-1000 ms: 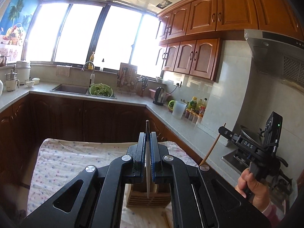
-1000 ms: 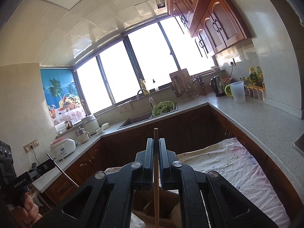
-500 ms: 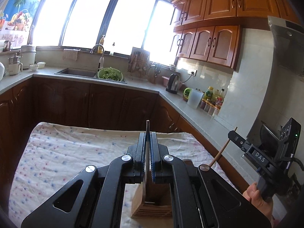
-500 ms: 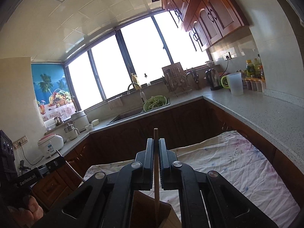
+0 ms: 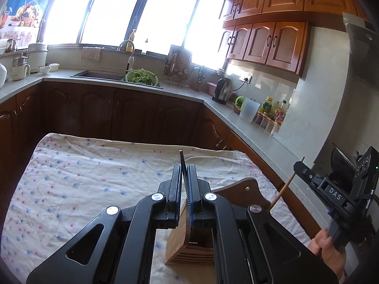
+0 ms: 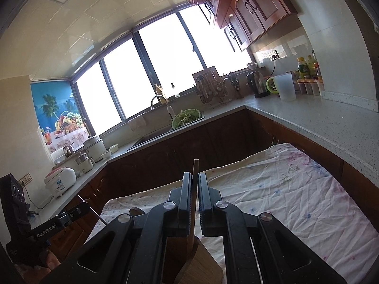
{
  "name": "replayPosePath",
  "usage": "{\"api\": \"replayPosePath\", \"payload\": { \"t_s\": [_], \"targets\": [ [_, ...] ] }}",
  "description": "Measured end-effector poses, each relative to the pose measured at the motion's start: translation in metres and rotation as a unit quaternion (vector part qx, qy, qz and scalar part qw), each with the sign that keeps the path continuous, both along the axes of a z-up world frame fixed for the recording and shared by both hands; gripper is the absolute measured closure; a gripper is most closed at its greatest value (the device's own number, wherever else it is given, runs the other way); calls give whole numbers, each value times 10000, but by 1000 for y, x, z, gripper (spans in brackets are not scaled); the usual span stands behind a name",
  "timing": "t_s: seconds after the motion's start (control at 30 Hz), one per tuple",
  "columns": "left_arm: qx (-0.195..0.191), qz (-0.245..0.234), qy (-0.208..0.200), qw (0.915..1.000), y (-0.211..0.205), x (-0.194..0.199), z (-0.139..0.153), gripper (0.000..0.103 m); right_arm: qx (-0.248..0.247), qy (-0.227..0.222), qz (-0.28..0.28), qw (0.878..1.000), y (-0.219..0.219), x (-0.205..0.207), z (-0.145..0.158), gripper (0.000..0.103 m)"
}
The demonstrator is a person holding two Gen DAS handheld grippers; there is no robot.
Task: Organize utensils
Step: 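Carry both chopsticks over the wooden holder and drop them in, then move both open tools back down to the remaining utensils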
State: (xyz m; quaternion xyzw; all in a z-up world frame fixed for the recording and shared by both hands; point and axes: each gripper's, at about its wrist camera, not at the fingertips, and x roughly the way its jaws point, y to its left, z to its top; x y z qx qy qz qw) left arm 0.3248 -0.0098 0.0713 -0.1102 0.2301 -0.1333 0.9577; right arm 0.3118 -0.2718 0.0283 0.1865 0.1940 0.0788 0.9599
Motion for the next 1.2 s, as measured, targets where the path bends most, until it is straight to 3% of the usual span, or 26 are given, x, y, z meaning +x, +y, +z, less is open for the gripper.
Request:
{"api": "replayPosePath", "payload": {
  "t_s": [0.17, 0.2, 0.23, 0.27, 0.3, 0.33, 0.4, 0.73, 0.8, 1.2],
  "targets": [
    [46, 34, 99, 9999, 0, 2, 3, 99, -48, 106, -51, 9999, 0, 1, -1, 91],
    [49, 45, 105, 9999, 1, 1, 4, 97, -60, 117, -69, 9999, -1, 1, 0, 85],
    [40, 37, 119, 9999, 2, 0, 4, 94, -55, 119, -67, 9999, -1, 0, 0, 75],
    [21, 29, 142, 9999, 3, -1, 5, 92, -15, 101, -23, 9999, -2, -1, 2, 49],
    [5, 34, 153, 9999, 5, -3, 6, 82, 37, 61, 18, 10000, -3, -4, 3, 31],
    [-1, 50, 138, 9999, 5, -6, 7, 72, 65, 6, 7, 10000, -5, -7, 5, 29],
    [17, 89, 102, 9999, 8, -13, 8, 64, 25, -37, -29, 10000, -5, -13, 10, 29],
    [-141, 318, 227, 9991, 30, -53, 5, 35, 186, -14, 84, 9998, -16, -46, 17, 15],
    [-129, 359, 262, 9989, 34, -63, 3, 33, 182, -7, 128, 9998, -16, -55, 18, 11],
    [-205, 530, 662, 9962, 54, -120, -21, 30, 122, 171, 347, 9992, -17, -107, 11, 9]
  ]
}}
